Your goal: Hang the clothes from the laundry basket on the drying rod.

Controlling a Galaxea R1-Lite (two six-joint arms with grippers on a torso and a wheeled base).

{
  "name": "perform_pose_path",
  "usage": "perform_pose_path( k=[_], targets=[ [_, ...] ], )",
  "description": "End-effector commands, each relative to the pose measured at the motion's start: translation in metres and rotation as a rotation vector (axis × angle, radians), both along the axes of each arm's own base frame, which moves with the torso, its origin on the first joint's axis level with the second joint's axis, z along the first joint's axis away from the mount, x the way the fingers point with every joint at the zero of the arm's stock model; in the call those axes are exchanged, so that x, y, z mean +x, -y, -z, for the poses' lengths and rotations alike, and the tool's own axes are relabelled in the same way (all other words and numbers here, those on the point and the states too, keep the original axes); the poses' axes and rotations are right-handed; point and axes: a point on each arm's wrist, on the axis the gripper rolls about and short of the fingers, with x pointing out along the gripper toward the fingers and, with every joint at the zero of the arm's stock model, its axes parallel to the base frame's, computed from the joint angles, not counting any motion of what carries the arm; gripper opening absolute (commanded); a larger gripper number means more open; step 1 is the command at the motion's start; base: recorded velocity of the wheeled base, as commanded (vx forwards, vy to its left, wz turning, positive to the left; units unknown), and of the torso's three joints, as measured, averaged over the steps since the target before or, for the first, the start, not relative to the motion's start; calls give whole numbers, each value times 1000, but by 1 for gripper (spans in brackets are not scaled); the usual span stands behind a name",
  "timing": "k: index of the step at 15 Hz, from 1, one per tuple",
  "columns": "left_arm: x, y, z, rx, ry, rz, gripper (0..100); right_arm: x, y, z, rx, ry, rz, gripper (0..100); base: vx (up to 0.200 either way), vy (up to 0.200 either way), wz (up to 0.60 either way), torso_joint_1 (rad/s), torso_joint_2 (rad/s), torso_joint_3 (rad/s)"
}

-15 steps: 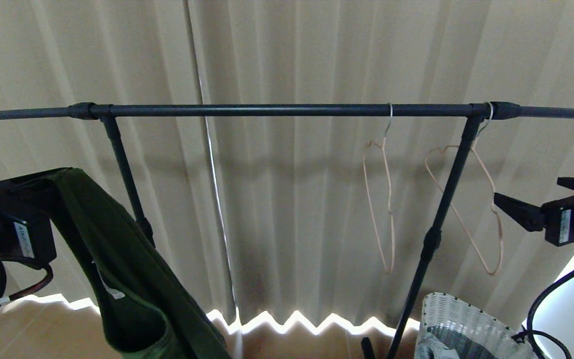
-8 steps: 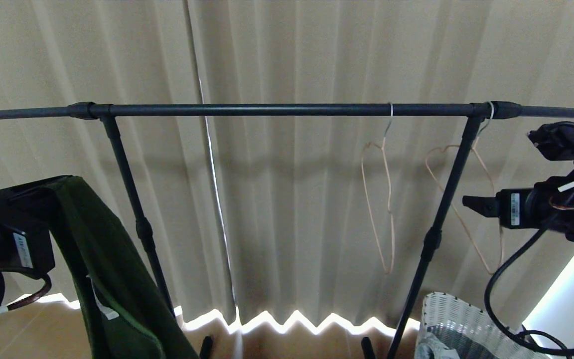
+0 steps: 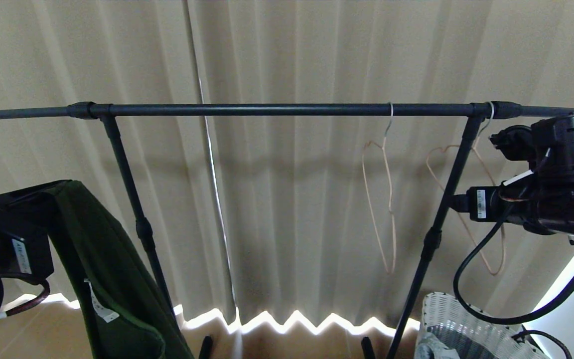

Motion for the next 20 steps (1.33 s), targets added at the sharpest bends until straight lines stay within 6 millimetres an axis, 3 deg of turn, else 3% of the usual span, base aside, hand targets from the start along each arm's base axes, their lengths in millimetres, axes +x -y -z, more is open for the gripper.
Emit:
perform_pose_path(
  k=[1,9,10,20],
  targets=[
    [0,0,0,0,0,-1,0,1,0,2,-2,-8,2,100,0,0,0,0,0,0],
    [0,0,0,1,0,-1,0,0,13,2,-5,-5,55,100,0,0,0,0,0,0],
    [0,0,0,1,0,-1,0,0,14,1,-5,-3,58,0,0,0,0,0,0,0],
    [1,1,1,7,-5,0,0,-4,20,-6,-9,21,82,0,0,0,0,0,0,0]
  ],
)
